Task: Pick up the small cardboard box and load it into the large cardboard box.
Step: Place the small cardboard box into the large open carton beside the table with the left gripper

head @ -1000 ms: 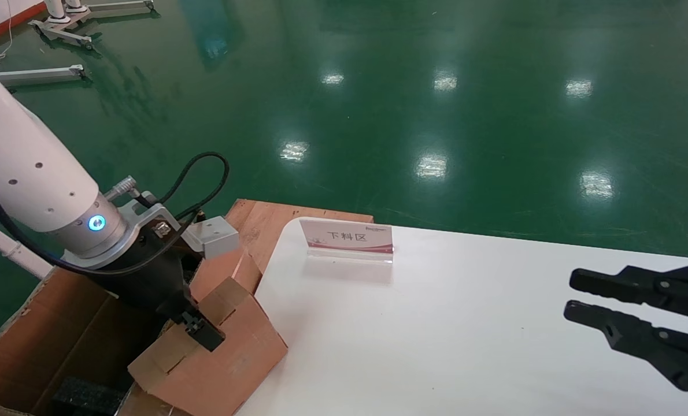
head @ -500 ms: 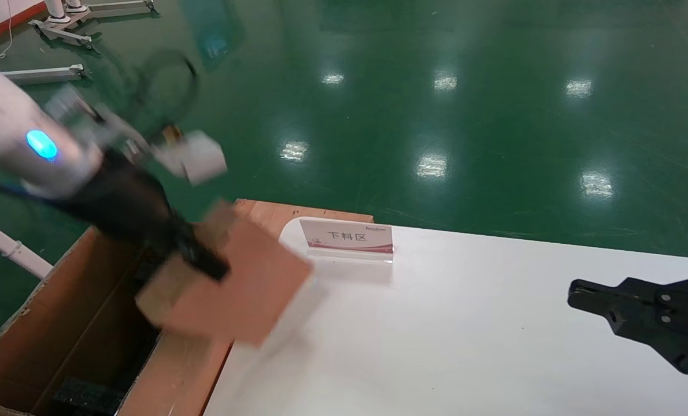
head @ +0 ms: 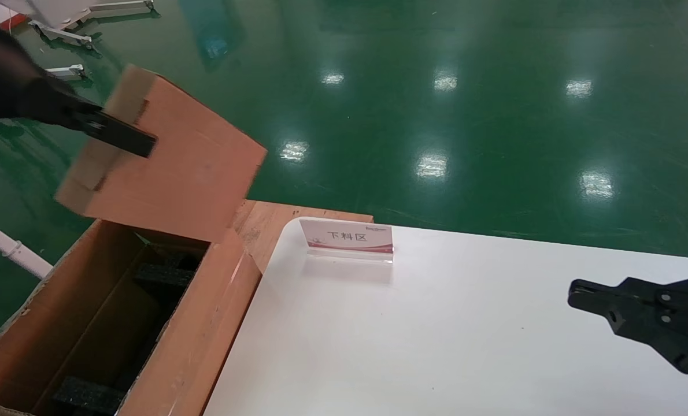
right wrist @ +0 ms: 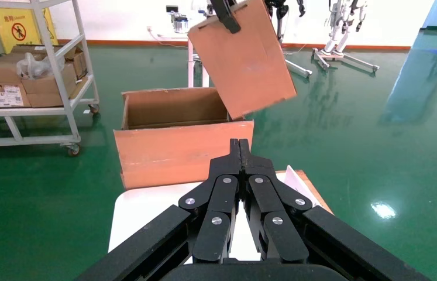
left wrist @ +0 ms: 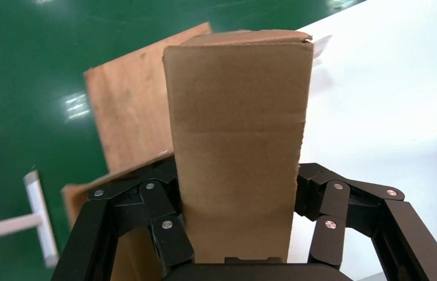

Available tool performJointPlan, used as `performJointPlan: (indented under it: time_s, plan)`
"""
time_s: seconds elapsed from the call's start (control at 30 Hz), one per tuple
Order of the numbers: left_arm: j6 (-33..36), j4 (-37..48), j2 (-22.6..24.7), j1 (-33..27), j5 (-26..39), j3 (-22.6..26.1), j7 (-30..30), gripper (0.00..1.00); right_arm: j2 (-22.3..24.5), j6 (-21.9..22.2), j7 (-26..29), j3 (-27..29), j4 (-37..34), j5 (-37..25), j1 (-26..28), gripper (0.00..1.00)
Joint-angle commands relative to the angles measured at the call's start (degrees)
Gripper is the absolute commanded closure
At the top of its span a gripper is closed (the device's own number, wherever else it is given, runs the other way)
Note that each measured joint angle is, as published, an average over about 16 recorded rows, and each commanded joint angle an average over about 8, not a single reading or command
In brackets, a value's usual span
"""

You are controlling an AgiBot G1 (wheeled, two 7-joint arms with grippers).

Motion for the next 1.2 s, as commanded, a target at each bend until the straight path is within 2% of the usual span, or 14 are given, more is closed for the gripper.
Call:
performJointPlan:
  time_s: [0.03, 0.07, 0.1, 0.27, 0.73, 0.97, 1.2]
  plan:
    - [0.18, 0.56, -0.19, -3.31, -0.85, 2.81, 0.07, 1.0, 0.0, 0.0, 0.0, -0.01, 0.0, 0.0, 0.0, 0.17]
    - [0.14, 0.64, -0.09, -4.57, -1.16, 4.15, 0.12, 1.0, 0.0, 0.0, -0.01, -0.01, 0.0, 0.01, 0.0, 0.05]
    - [0.1, 0.72, -0.06, -5.7, -1.49, 5.34, 0.16, 1.0, 0.01, 0.01, -0.01, -0.01, 0.0, 0.01, 0.0, 0.0]
    - [0.03, 0.79, -1.1, -8.62, -2.19, 9.18, -0.06, 1.0, 0.01, 0.01, -0.02, -0.03, 0.0, 0.02, 0.01, 0.0]
    - [0.48, 2.81, -5.72, -9.07, 0.59, 19.97, -0.81, 1.0, 0.03, 0.04, -0.04, -0.08, 0.0, 0.06, 0.02, 0.0]
    - [0.32, 6.99, -5.52, -8.48, 0.23, 27.26, 1.86, 1.0, 0.04, 0.05, -0.05, -0.11, 0.0, 0.07, 0.02, 0.0]
    - [0.09, 12.5, -3.44, -7.56, -3.54, 35.62, 6.1, 1.0, 0.05, 0.06, -0.07, -0.13, 0.0, 0.09, 0.03, 0.0]
